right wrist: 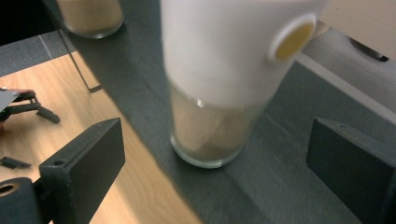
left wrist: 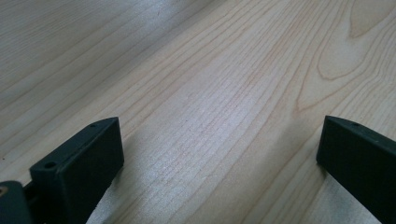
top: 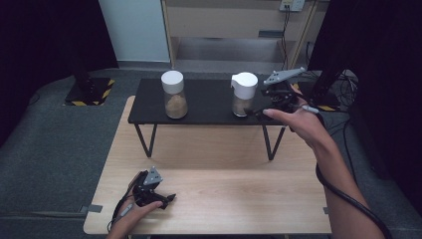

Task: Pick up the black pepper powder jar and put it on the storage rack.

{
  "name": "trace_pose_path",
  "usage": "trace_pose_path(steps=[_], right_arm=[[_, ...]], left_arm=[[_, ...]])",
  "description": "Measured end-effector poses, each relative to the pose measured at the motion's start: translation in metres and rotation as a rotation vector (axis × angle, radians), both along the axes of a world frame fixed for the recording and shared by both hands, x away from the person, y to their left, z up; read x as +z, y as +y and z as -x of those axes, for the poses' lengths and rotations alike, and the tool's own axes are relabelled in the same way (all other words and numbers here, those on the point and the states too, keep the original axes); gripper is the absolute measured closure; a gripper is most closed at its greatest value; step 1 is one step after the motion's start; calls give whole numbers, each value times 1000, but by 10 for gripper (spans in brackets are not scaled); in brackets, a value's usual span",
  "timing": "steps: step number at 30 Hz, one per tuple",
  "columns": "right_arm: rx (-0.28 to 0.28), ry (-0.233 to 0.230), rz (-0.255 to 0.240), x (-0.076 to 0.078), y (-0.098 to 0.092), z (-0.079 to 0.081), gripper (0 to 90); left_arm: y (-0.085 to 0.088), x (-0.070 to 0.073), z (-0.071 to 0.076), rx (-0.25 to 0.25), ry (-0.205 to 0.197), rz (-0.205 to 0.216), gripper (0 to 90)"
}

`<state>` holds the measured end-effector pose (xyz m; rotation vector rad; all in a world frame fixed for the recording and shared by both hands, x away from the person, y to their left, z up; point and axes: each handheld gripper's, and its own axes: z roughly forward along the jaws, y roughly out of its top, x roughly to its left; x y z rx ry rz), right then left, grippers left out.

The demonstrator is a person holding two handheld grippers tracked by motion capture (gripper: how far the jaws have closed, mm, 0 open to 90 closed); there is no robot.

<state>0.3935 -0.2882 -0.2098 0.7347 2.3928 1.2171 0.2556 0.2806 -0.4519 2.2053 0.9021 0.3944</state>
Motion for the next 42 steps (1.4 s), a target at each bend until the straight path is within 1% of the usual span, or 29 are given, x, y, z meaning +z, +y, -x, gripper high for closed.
trace_pose_path(steps=[2, 6, 7, 9, 11, 15, 18, 20, 22, 24, 26, 29, 39, 41, 42], right_arm=[[-7, 3, -8, -2, -4, 6, 53], [-11, -8, -16, -4, -11, 22, 55], [-16, -3, -17, -4, -13, 25, 55], [-21, -6, -14, -4, -15, 32, 55], [-27, -2, -26, -6, -17, 37, 56], [-18, 4, -22, -10, -16, 45, 57], [-4, 13, -18, -16, -14, 50, 57], [10, 20, -8, -20, -10, 53, 57], [19, 35, -6, -24, -5, 54, 56], [34, 37, 18, -26, 2, 57, 56], [41, 46, 31, -28, 7, 59, 56], [46, 51, 57, -31, 14, 62, 56], [58, 83, 78, -48, 26, 66, 57], [60, 82, 96, -52, 29, 67, 57], [59, 89, 98, -54, 30, 67, 57]], left_arm=[[0, 0, 0, 0, 0, 0, 0], [0, 0, 0, 2, 1, 0, 0], [0, 0, 0, 2, 1, -1, 0], [0, 0, 0, 2, 1, 0, 0], [0, 0, 0, 2, 1, 0, 0], [0, 0, 0, 2, 1, 0, 0], [0, 0, 0, 2, 1, -1, 0], [0, 0, 0, -2, 2, 0, 0], [0, 0, -1, -4, 2, 0, 0], [0, 0, 0, -3, 1, 0, 0], [0, 0, 0, -2, 1, 0, 0], [0, 0, 0, -2, 1, 0, 0], [-1, 0, 1, 4, 0, -1, 0], [-1, 0, 1, 4, 0, -1, 0], [-1, 0, 1, 4, 0, 0, 0]])
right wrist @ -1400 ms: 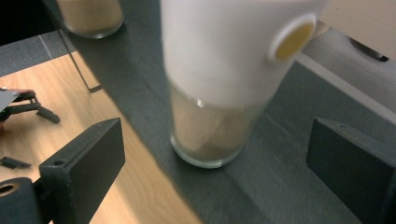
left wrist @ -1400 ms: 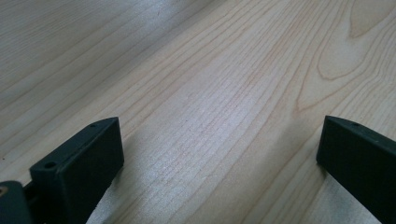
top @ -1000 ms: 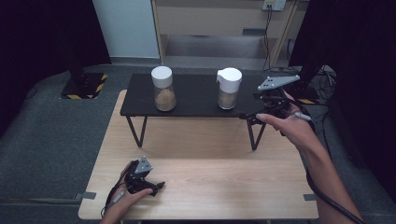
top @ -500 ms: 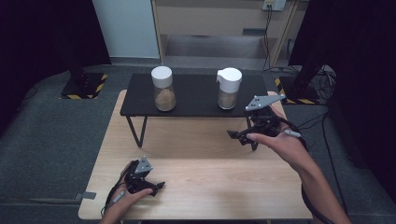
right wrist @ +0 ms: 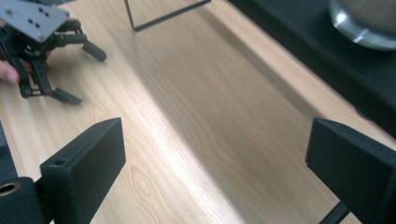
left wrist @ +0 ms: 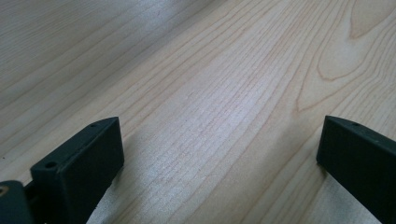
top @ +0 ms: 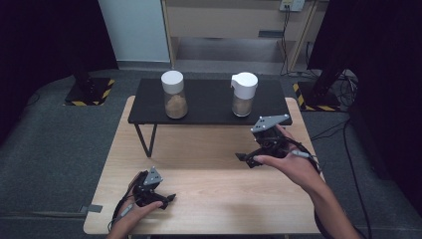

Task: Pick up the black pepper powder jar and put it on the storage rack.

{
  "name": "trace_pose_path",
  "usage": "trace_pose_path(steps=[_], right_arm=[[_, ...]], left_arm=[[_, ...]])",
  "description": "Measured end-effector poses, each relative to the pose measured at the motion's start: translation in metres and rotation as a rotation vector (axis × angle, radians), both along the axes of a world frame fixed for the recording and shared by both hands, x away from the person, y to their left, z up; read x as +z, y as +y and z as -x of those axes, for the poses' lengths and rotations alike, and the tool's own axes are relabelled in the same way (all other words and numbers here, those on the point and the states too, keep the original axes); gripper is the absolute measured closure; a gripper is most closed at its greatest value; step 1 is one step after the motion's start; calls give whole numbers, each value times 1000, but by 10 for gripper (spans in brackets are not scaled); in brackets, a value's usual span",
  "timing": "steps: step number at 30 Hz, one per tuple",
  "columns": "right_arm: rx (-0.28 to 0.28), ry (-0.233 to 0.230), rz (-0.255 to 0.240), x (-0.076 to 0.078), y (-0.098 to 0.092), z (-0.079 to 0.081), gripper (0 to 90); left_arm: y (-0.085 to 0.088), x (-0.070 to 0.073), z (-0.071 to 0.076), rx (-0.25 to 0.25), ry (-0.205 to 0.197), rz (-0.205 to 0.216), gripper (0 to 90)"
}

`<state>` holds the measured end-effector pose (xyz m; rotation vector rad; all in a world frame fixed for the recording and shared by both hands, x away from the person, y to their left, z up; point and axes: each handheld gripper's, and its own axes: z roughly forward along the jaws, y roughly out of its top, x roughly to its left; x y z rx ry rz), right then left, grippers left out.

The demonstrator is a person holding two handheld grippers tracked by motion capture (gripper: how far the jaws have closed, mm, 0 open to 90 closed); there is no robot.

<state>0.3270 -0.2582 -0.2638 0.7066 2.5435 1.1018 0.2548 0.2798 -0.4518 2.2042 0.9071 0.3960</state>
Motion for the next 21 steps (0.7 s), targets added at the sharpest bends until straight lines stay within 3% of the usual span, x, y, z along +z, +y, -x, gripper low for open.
trace_pose_path(steps=[9, 12, 21], right_arm=[[-8, 38, -4, -27, 1, -3, 58], [-12, 45, 28, -34, 5, -5, 59], [-24, 72, 19, -56, 6, -5, 57]], left_arm=[[0, 0, 0, 0, 1, 0, 0], [0, 0, 0, 0, 0, 0, 0], [0, 0, 0, 0, 1, 0, 0]])
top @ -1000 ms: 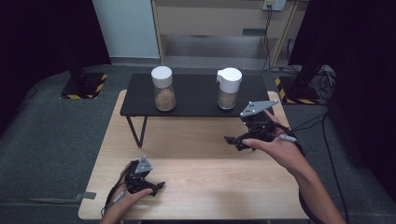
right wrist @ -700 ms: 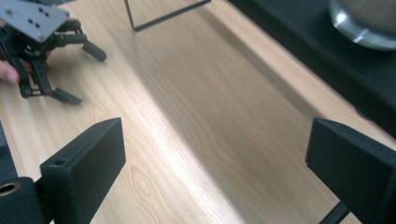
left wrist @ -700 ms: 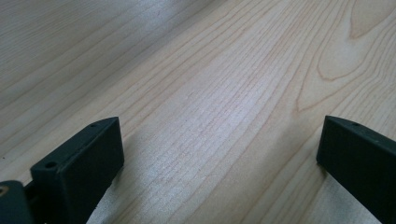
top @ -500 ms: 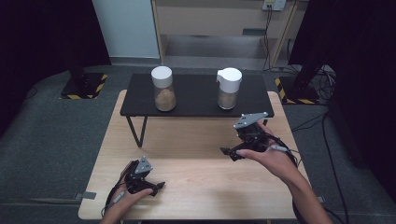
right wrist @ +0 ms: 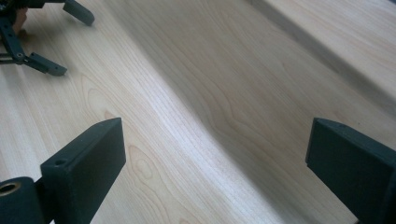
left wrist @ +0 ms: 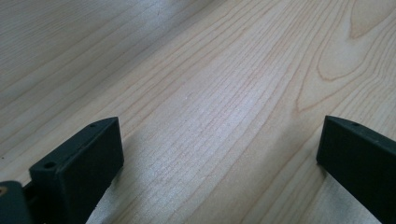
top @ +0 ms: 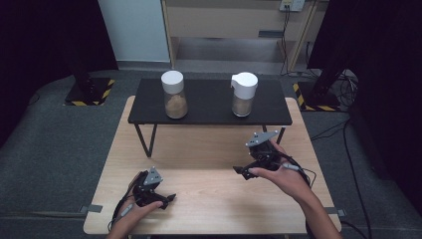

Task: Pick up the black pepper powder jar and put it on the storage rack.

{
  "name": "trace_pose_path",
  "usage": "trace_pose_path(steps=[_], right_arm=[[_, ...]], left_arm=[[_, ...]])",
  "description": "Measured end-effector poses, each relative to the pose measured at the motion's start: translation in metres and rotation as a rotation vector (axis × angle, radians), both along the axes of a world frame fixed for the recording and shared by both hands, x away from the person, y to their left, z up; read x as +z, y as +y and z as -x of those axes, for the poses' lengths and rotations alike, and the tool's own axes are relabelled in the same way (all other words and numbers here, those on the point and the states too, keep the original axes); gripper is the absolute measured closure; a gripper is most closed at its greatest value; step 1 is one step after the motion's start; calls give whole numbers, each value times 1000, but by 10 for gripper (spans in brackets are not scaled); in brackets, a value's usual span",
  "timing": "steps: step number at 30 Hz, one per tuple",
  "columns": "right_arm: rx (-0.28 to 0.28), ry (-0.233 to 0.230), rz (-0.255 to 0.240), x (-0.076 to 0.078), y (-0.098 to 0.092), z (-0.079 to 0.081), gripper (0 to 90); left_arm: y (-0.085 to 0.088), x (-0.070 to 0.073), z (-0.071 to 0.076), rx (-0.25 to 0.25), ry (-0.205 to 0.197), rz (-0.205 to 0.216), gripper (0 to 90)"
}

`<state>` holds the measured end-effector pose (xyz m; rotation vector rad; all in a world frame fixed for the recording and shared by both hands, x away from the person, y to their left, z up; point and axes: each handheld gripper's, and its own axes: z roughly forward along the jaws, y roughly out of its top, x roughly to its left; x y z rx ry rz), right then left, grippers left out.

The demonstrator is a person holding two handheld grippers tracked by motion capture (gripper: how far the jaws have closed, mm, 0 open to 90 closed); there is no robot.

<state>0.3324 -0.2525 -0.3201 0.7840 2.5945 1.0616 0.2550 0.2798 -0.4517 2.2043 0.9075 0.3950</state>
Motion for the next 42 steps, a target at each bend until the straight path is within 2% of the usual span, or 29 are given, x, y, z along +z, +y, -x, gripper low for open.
trace_pose_path(steps=[11, 24, 42], right_arm=[[-26, 16, 1, -27, -3, 6, 58], [-39, 31, 28, -57, -9, 16, 59], [-76, 15, -36, -97, -29, 32, 55]], left_arm=[[0, 0, 1, 2, -1, 0, 0], [-1, 0, 1, 4, -1, 0, 0], [-1, 0, 1, 5, -1, -1, 0]])
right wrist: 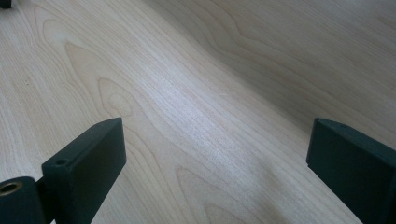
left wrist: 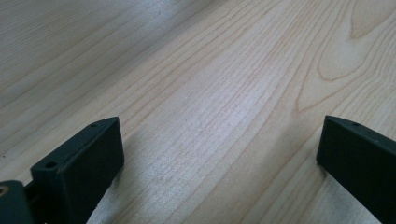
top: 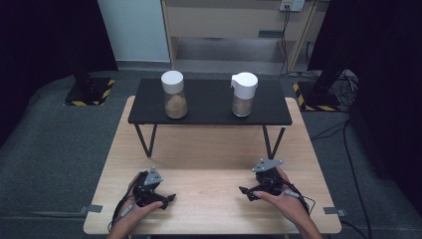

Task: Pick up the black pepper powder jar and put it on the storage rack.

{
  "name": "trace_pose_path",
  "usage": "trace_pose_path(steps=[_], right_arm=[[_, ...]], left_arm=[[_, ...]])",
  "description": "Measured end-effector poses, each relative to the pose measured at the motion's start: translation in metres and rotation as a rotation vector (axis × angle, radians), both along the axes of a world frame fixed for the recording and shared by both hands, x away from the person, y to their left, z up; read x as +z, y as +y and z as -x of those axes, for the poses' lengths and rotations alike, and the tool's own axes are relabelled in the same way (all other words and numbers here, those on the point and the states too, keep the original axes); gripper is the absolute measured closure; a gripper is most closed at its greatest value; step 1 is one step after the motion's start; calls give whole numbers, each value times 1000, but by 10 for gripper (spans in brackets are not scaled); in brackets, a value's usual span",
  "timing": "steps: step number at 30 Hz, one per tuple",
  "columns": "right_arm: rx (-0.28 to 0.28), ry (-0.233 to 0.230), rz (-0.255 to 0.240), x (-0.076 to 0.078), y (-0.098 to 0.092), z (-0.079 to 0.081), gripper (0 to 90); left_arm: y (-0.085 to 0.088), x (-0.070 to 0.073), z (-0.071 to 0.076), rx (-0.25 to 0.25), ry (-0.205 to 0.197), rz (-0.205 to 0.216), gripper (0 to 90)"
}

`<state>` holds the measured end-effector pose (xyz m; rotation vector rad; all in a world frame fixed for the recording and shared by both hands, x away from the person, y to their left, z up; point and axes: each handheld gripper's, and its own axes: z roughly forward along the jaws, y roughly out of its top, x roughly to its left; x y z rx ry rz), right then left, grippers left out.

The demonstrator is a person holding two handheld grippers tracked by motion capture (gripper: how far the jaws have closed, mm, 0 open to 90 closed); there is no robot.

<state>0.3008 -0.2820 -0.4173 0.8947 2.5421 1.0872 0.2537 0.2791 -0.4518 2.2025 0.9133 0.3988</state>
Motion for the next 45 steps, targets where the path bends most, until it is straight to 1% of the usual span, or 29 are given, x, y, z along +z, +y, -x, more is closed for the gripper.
trace_pose_path(steps=[4, 12, 22, 28, 35, 39, 43, 45], right_arm=[[-12, -1, -9, -6, -3, 4, 53], [-3, -10, -14, -14, -3, 8, 49], [22, -23, 17, -24, 6, 12, 46], [38, -38, 21, -26, 10, 15, 46], [45, -39, 23, -29, 13, 17, 44], [65, -45, 28, -31, 18, 18, 44], [70, -42, 30, -34, 22, 17, 41], [63, -34, 24, -35, 21, 16, 23]], left_arm=[[0, 0, 0, 1, 0, 0, 0], [0, 0, 0, 1, 0, 0, 0], [0, 0, 0, 1, 0, 0, 0], [0, 0, 0, 1, 0, 0, 0], [0, 0, 0, 1, 0, 0, 0], [0, 0, 0, 1, 0, 0, 0], [0, 0, 0, 1, 0, 0, 0], [0, 0, 0, 1, 0, 0, 0]])
